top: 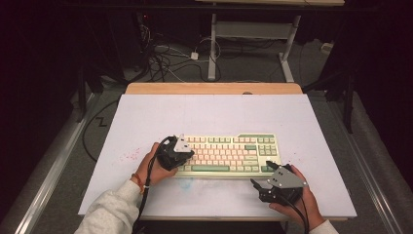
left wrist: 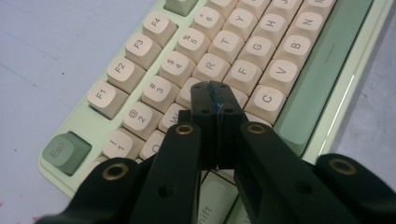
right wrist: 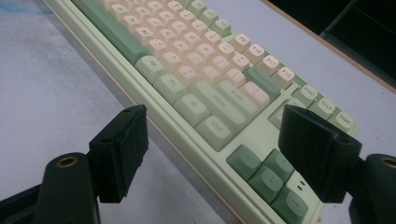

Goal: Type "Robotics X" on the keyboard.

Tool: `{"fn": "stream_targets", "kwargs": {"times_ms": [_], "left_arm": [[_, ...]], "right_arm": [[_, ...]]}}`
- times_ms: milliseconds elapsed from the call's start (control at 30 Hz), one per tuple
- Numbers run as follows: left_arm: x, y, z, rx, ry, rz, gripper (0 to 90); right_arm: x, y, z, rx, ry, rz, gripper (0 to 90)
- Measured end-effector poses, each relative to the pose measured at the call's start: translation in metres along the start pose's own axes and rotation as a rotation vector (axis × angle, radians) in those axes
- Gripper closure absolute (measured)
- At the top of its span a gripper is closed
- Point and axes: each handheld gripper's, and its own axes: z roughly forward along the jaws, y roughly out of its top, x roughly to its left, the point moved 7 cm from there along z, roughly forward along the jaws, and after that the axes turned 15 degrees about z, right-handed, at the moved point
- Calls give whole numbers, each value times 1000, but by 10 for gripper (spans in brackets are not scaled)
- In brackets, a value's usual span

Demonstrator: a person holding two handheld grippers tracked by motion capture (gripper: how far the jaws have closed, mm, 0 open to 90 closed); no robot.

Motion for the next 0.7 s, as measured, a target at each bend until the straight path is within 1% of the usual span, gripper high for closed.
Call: {"fn": "stream_targets", "kwargs": {"times_ms": [100,133,167,200,333,500,700], "left_arm": [[-1,-2,3,10,-12,-1,873],[-1,-2,3,4,-3,2,874],[-1,-2,3,2,-3,-2,874],[-1,-2,2,7,-2,5,873],[-1,-1,0,3,5,10,873],[0,-1,-3,-6,14,8,871],[0,2,-9,-22,24,15,872]], "right_arm": [[0,0,0,1,0,0,244],[0,-1,0,6,-1,-1,244],[0,-1,1,8,-1,-5,244],[0,-1,1,10,-1,-7,244],[0,-1,0,8,-1,-7,244],[-1,0,0,5,-4,-4,244],[-1,0,-1,3,-4,-6,244]]}}
